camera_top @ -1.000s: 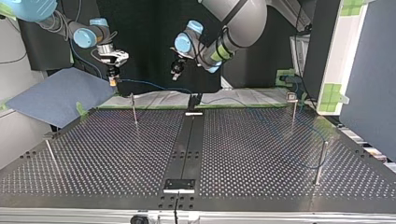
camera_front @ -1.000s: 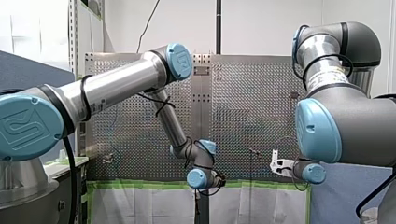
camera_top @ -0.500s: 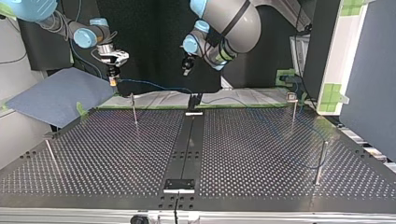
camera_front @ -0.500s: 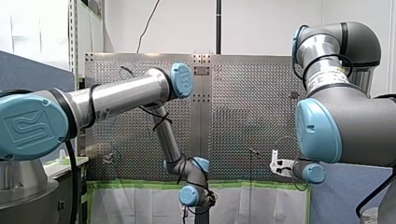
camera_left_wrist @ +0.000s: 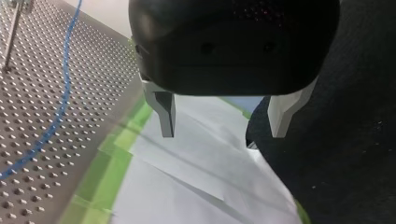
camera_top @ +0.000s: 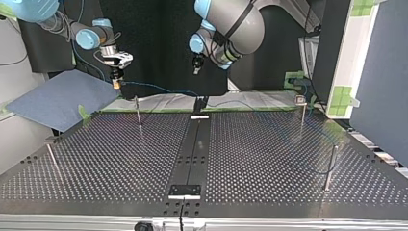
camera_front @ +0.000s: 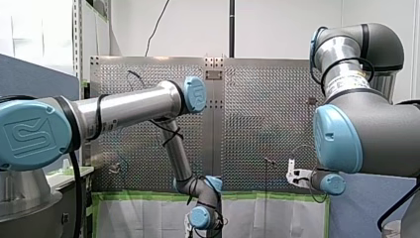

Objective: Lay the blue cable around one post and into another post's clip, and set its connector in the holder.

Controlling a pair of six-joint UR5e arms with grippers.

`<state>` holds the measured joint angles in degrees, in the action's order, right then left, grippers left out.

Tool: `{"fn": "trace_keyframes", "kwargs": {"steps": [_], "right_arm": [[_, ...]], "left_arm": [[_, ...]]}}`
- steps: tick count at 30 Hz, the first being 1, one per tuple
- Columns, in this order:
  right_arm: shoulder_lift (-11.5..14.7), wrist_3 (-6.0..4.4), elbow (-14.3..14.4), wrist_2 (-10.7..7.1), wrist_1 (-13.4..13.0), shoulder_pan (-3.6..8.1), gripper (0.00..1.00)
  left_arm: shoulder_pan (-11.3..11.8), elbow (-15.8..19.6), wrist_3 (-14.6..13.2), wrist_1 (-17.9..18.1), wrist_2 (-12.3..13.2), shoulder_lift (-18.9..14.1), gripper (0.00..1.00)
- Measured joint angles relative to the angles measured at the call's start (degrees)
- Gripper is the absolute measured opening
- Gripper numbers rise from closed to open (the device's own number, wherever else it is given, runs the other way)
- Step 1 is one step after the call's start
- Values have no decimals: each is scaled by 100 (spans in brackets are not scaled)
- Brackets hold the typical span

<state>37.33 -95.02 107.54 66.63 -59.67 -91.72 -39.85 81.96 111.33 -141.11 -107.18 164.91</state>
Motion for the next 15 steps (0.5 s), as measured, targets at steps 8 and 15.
{"fn": "trace_keyframes", "kwargs": {"steps": [8, 15], "right_arm": [[1, -2, 1, 1, -2, -13, 0], [1, -8, 0, 4, -2, -21, 0]], "left_arm": [[-11, -32, -66, -234, -42, -392, 98], [2, -58, -104, -214, -40, -705, 98]]}}
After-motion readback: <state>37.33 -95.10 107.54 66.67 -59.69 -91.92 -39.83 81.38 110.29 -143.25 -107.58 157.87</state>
